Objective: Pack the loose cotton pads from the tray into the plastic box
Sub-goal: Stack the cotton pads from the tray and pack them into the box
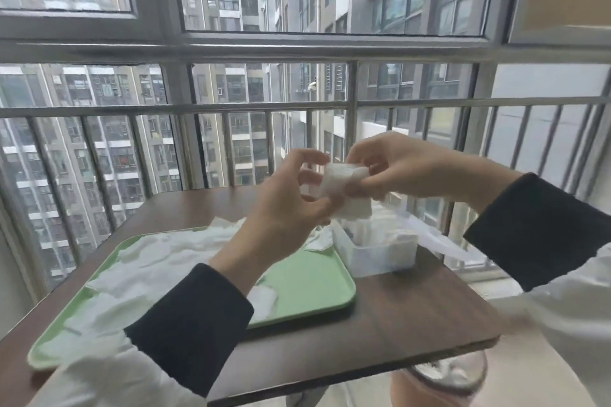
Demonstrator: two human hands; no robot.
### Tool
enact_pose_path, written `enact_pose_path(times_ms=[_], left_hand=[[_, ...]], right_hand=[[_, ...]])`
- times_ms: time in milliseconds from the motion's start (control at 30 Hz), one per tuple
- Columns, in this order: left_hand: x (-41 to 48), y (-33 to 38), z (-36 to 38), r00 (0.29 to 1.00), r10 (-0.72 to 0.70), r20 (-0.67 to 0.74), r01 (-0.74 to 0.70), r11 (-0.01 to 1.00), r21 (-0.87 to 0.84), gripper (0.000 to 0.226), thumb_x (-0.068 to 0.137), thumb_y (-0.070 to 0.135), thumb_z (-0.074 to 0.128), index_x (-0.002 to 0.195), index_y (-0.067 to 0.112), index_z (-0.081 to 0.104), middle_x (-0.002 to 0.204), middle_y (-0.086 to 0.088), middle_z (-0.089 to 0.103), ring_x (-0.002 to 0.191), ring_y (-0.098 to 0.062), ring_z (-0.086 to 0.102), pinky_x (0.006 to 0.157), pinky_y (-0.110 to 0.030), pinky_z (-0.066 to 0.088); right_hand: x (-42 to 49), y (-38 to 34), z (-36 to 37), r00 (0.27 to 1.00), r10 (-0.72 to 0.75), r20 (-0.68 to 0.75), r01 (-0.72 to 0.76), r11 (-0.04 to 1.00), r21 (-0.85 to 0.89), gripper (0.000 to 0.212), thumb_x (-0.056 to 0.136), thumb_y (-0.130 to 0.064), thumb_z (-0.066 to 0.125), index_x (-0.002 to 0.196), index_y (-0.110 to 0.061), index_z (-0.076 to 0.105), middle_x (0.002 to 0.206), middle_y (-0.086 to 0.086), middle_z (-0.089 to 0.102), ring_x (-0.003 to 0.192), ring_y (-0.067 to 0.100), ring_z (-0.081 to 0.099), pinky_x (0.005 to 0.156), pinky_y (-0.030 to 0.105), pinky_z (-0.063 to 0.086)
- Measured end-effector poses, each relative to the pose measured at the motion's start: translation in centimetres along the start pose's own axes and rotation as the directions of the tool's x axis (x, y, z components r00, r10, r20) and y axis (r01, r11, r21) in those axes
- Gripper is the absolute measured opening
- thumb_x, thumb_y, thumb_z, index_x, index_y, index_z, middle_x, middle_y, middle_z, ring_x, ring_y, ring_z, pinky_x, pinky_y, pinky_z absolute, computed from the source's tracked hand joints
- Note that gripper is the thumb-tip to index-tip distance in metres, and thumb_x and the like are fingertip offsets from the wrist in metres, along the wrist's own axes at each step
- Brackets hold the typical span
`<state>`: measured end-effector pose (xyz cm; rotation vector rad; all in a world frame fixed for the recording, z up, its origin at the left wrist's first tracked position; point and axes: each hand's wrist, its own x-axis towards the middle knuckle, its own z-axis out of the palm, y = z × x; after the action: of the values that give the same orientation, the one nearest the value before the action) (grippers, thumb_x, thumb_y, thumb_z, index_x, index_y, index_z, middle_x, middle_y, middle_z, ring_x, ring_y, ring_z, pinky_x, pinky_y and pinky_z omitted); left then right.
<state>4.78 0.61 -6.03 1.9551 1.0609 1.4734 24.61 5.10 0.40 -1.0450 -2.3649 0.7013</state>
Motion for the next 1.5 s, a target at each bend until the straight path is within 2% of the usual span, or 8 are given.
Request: enact_pose_path(times_ms=[100, 267, 500, 833, 967, 1100, 1267, 1500], left_hand=[[1.4, -0.3, 2.7, 0.995, -0.087, 0.042, 0.089, 0.994, -0.057, 0.026, 0.093, 0.019, 0.07, 0.108, 0.028, 0.05, 0.097, -0.008, 0.069, 0.069, -0.026, 0.075, 0.059, -0.04, 0.061], [3.7, -2.1, 5.8, 0.975, -0.015, 0.22, -0.074, 0.916, 0.394, 0.017, 0.088, 0.037, 0.075, 0.096, 0.035, 0.06, 0.085, 0.012, 0.068, 0.07, -0.006, 0.066, 0.066, -0.03, 0.058], [6.2, -3.9, 8.5, 0.921, -0.195, 0.336, -0.069, 0.768, 0.637, 0.037, 0.071, 0.067, 0.077, 0.078, 0.035, 0.06, 0.077, 0.015, 0.058, 0.067, 0.0, 0.054, 0.058, -0.027, 0.038], [7.3, -6.1, 8.8, 0.918, -0.187, 0.349, -0.071, 0.79, 0.609, 0.029, 0.079, 0.043, 0.081, 0.089, 0.034, 0.055, 0.076, 0.011, 0.058, 0.064, -0.003, 0.053, 0.058, -0.026, 0.037], [7.7, -6.2, 9.1, 0.927, -0.099, 0.361, -0.168, 0.753, 0.637, 0.036, 0.08, 0.025, 0.079, 0.069, 0.035, 0.046, 0.068, 0.011, 0.053, 0.057, 0.002, 0.051, 0.051, -0.02, 0.033], [8.1, -6.5, 9.6, 0.934, -0.156, 0.323, -0.117, 0.718, 0.686, 0.017, 0.081, 0.021, 0.076, 0.08, 0.012, 0.061, 0.075, 0.003, 0.061, 0.07, -0.023, 0.058, 0.061, -0.036, 0.046], [8.4, -6.8, 9.1, 0.917, -0.181, 0.356, -0.091, 0.774, 0.626, 0.034, 0.084, 0.012, 0.071, 0.061, 0.028, 0.053, 0.067, 0.008, 0.057, 0.062, -0.017, 0.05, 0.056, -0.03, 0.037], [8.5, -6.4, 8.8, 0.871, -0.228, 0.435, -0.035, 0.855, 0.518, 0.041, 0.092, 0.006, 0.062, 0.076, 0.043, 0.066, 0.075, 0.006, 0.049, 0.07, -0.013, 0.042, 0.065, -0.026, 0.036]], right_hand=[[-1.7, 2.0, -2.7, 0.996, 0.082, -0.028, -0.084, 0.995, -0.062, 0.014, 0.088, -0.018, 0.075, 0.097, -0.011, 0.067, 0.089, 0.002, 0.07, 0.076, 0.008, 0.067, 0.065, 0.019, 0.053], [-4.2, 6.2, -5.0, 0.97, 0.206, -0.126, -0.211, 0.977, -0.021, 0.017, 0.088, -0.012, 0.071, 0.104, -0.009, 0.067, 0.102, 0.008, 0.073, 0.096, 0.023, 0.071, 0.084, 0.04, 0.061], [-5.0, 9.7, -4.9, 0.968, 0.213, -0.134, -0.198, 0.973, 0.119, 0.027, 0.078, -0.024, 0.073, 0.102, -0.012, 0.068, 0.095, 0.0, 0.076, 0.091, 0.017, 0.073, 0.079, 0.033, 0.062], [-3.5, 12.2, -3.4, 0.985, 0.162, -0.062, -0.11, 0.858, 0.502, 0.036, 0.081, -0.001, 0.076, 0.114, -0.007, 0.064, 0.108, 0.013, 0.072, 0.103, 0.028, 0.071, 0.079, 0.035, 0.06], [-3.0, 12.6, -2.5, 0.993, 0.106, -0.046, -0.06, 0.81, 0.583, 0.031, 0.078, 0.01, 0.076, 0.102, -0.005, 0.062, 0.098, 0.011, 0.07, 0.1, 0.027, 0.072, 0.079, 0.033, 0.06], [-2.8, 12.5, -1.6, 0.994, 0.087, -0.07, -0.057, 0.933, 0.355, 0.023, 0.08, 0.002, 0.079, 0.092, -0.007, 0.062, 0.086, -0.001, 0.072, 0.089, 0.018, 0.071, 0.076, 0.027, 0.058], [-2.4, 12.0, -1.2, 0.99, 0.065, -0.124, -0.054, 0.994, 0.096, 0.021, 0.075, -0.011, 0.087, 0.087, -0.013, 0.069, 0.088, 0.001, 0.074, 0.075, 0.008, 0.066, 0.068, 0.018, 0.052], [-2.0, 11.8, -0.9, 0.988, 0.113, -0.11, -0.136, 0.961, -0.239, 0.024, 0.076, -0.023, 0.086, 0.078, -0.032, 0.063, 0.084, -0.012, 0.068, 0.08, 0.003, 0.065, 0.061, 0.014, 0.043]])
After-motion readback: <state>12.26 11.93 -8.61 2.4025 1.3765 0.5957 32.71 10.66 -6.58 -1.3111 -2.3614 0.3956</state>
